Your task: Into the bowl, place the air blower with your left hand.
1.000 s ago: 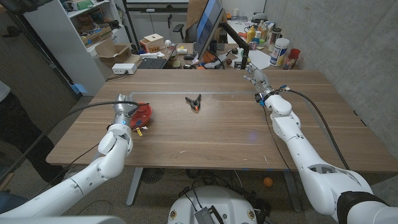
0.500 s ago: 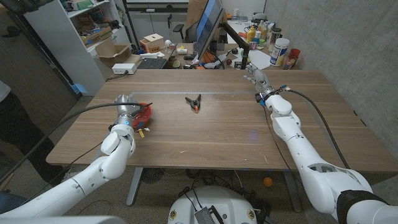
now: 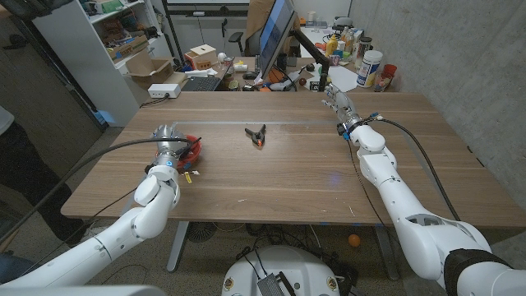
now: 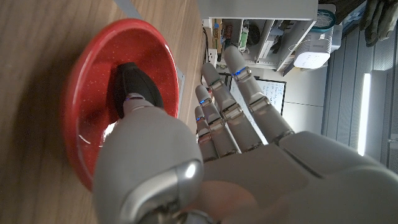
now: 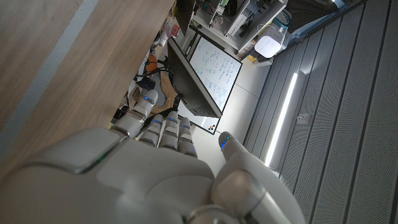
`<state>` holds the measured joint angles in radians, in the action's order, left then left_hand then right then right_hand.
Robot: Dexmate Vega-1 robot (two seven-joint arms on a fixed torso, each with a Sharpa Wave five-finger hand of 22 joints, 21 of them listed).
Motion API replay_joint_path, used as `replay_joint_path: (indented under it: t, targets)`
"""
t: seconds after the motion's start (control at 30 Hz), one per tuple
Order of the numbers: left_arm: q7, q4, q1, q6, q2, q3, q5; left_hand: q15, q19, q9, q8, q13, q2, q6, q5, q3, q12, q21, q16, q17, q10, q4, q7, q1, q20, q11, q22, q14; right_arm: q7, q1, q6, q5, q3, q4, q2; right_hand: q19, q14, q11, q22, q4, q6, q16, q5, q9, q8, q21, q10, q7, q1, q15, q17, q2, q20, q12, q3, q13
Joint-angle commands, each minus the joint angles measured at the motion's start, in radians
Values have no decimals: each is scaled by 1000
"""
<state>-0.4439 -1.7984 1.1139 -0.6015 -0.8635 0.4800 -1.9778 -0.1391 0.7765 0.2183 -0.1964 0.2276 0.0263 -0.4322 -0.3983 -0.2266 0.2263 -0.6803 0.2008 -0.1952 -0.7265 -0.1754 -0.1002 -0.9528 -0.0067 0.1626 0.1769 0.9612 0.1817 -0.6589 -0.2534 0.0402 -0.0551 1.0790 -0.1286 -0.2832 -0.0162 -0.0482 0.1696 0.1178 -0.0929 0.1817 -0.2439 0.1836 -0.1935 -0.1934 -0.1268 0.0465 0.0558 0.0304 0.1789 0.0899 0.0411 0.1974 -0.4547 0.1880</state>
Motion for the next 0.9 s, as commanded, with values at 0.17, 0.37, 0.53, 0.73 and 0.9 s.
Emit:
replay_joint_path:
  t: [0.17, 0.37, 0.53, 0.73, 0.9]
  targets:
    - [41, -46, 29, -37, 14, -44, 11, -75, 12, -2, -6, -1, -2, -11, -10, -20, -1, 6, 3, -1, 4, 2, 6, 23, -6, -3, 2, -5, 7, 5, -7, 4, 1, -9, 1, -4, -5, 1, 5, 1, -8, 5, -5, 2, 1, -5, -5, -3, 4, 9, 3, 33, 29, -1, -7, 2]
    - [51, -58, 39, -53, 26, -60, -2, -77, 10, -3, -8, -2, -5, -16, -14, -27, -1, 10, 3, -1, 2, 4, 9, 31, -8, -4, 2, -7, 8, 4, -7, 4, 1, -9, 0, -4, -5, 1, 5, 1, -8, 5, -5, 2, 1, -5, -5, -4, 4, 9, 3, 33, 29, -1, -7, 2]
    - [65, -68, 49, -64, 34, -74, -8, -76, 4, -4, -11, -2, -8, -28, -19, -34, 0, 16, 4, -2, -1, 5, 15, 40, -4, -2, 2, -8, 12, 7, -10, 5, 0, -16, 1, -4, -5, 1, 5, 1, -8, 5, -5, 2, 1, -5, -5, -4, 4, 8, 3, 33, 29, -1, -7, 2]
    - [117, -75, 60, -95, 53, -92, 3, -78, 5, -6, -22, -4, -18, -68, -26, -44, -1, 22, 8, -2, 0, 6, 44, 56, -5, 1, 2, -4, 14, 11, -14, 5, -2, -24, 2, -3, -4, 0, 5, 2, -8, 5, -4, 2, 1, -5, -5, -4, 3, 8, 3, 32, 29, -1, -7, 2]
    - [150, -74, 64, -117, 69, -103, -5, -78, 5, -7, -23, -4, -21, -75, -29, -47, 1, 25, 9, -2, -3, 8, 47, 58, -4, 0, 2, -2, 14, 8, -13, 5, -1, -18, 1, -3, -4, 0, 5, 2, -8, 5, -4, 2, 1, -5, -5, -3, 3, 8, 3, 32, 30, -1, -7, 2]
